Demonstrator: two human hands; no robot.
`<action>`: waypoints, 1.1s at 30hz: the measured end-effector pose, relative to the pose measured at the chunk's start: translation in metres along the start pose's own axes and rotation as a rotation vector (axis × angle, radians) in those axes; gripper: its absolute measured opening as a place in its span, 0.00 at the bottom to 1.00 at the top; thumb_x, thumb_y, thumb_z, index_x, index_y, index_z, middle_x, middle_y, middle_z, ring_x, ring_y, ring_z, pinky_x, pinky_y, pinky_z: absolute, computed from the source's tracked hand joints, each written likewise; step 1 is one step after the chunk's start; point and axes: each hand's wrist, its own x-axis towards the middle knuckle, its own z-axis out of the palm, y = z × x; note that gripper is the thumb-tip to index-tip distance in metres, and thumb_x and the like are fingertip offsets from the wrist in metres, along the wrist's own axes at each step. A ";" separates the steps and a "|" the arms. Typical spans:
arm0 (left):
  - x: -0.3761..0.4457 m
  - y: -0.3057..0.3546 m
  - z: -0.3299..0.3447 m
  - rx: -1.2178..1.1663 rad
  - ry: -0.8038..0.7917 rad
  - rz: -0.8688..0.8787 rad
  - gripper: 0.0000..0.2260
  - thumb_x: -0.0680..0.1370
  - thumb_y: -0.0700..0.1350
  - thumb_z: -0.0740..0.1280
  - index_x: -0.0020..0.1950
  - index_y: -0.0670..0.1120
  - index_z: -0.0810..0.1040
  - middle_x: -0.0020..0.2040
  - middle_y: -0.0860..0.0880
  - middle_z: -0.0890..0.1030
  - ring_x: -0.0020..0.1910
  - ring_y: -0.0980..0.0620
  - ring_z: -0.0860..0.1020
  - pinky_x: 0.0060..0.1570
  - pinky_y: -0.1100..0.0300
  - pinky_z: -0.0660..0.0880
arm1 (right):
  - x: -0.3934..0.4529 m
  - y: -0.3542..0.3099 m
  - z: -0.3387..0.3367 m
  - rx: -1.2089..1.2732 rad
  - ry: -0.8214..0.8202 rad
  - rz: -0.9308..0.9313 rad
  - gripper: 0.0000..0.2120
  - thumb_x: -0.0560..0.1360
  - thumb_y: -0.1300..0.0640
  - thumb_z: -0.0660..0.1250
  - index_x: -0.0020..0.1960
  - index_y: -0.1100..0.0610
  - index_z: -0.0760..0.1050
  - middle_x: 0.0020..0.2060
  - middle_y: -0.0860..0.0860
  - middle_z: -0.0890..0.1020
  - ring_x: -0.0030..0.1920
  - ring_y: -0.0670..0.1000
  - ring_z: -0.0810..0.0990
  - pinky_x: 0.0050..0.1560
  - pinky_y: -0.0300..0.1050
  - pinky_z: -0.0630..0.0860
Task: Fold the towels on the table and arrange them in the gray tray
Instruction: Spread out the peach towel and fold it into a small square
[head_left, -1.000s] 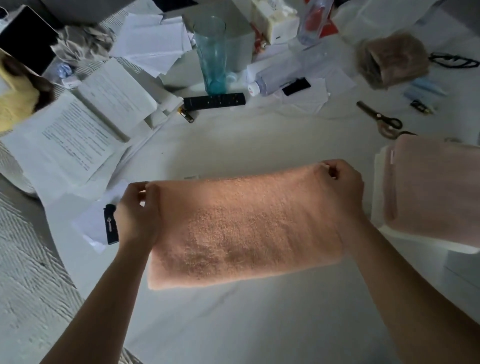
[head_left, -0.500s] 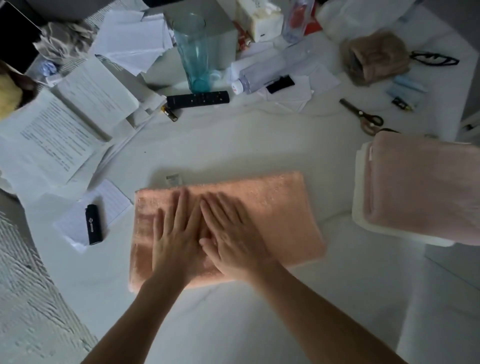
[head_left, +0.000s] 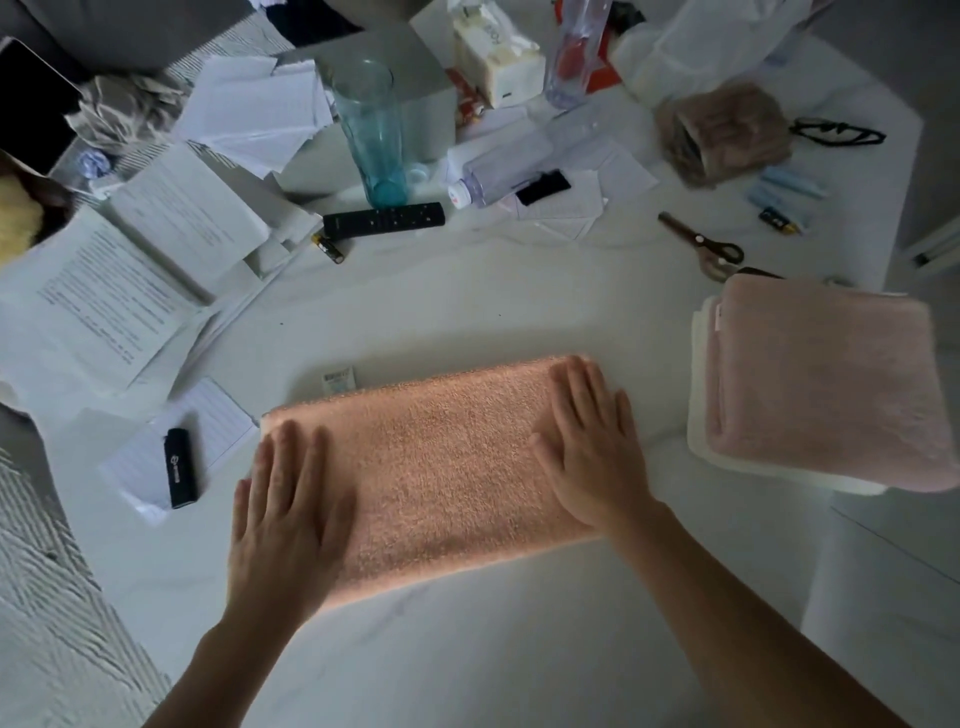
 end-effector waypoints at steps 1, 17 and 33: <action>-0.006 0.003 0.000 0.000 -0.012 -0.011 0.33 0.79 0.64 0.43 0.82 0.52 0.43 0.82 0.47 0.42 0.81 0.44 0.43 0.76 0.37 0.53 | 0.003 0.001 -0.001 0.000 -0.011 0.019 0.35 0.80 0.37 0.40 0.81 0.55 0.44 0.81 0.55 0.45 0.80 0.58 0.43 0.77 0.62 0.49; -0.035 0.035 -0.024 -0.109 -0.028 -0.103 0.17 0.80 0.51 0.65 0.66 0.45 0.72 0.62 0.42 0.75 0.60 0.40 0.73 0.60 0.44 0.72 | -0.170 -0.088 0.022 0.281 0.045 -0.393 0.33 0.75 0.42 0.63 0.76 0.55 0.66 0.79 0.57 0.60 0.79 0.59 0.54 0.73 0.66 0.59; -0.229 0.071 0.054 -0.244 0.129 0.060 0.40 0.66 0.40 0.78 0.76 0.45 0.66 0.73 0.40 0.64 0.68 0.40 0.67 0.64 0.45 0.68 | -0.258 0.022 0.030 0.200 -0.020 -0.599 0.38 0.68 0.59 0.60 0.78 0.53 0.60 0.81 0.52 0.52 0.80 0.55 0.51 0.75 0.59 0.51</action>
